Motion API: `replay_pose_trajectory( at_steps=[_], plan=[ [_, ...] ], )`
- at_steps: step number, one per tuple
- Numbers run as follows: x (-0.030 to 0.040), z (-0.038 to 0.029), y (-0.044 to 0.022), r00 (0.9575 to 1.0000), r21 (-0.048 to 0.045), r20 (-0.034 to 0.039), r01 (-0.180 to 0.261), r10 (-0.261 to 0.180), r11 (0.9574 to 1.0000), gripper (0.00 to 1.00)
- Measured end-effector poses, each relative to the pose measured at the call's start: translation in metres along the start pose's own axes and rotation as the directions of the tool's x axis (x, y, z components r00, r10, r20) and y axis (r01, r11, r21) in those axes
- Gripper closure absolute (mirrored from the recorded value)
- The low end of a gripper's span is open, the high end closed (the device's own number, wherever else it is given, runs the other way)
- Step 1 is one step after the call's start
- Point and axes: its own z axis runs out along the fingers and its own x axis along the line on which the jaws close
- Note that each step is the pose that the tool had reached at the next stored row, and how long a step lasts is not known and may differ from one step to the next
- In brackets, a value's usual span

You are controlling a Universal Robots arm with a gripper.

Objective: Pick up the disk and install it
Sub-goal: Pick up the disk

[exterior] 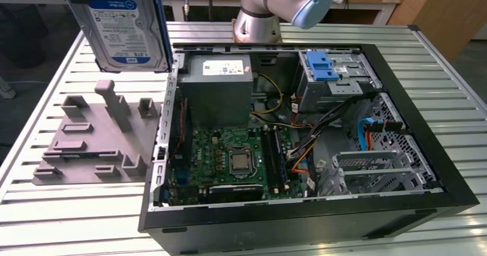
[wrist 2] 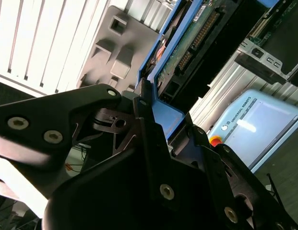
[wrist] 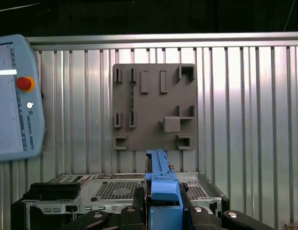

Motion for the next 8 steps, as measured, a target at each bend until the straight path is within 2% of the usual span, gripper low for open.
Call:
replay_pose_trajectory(
  at_steps=[4, 6, 8],
  plan=[
    [-0.0001, 0.0, -0.0062, 1.0, 0.0, 0.0001, 0.0, 0.0, 1.0, 0.64],
    [-0.0003, 0.0001, -0.0153, 1.0, 0.0001, 0.0001, 0.0, 0.0, 1.0, 0.64],
    [-0.0004, 0.0001, -0.0193, 1.0, 0.0001, 0.0002, 0.0, 0.0, 1.0, 0.64]
  ],
)
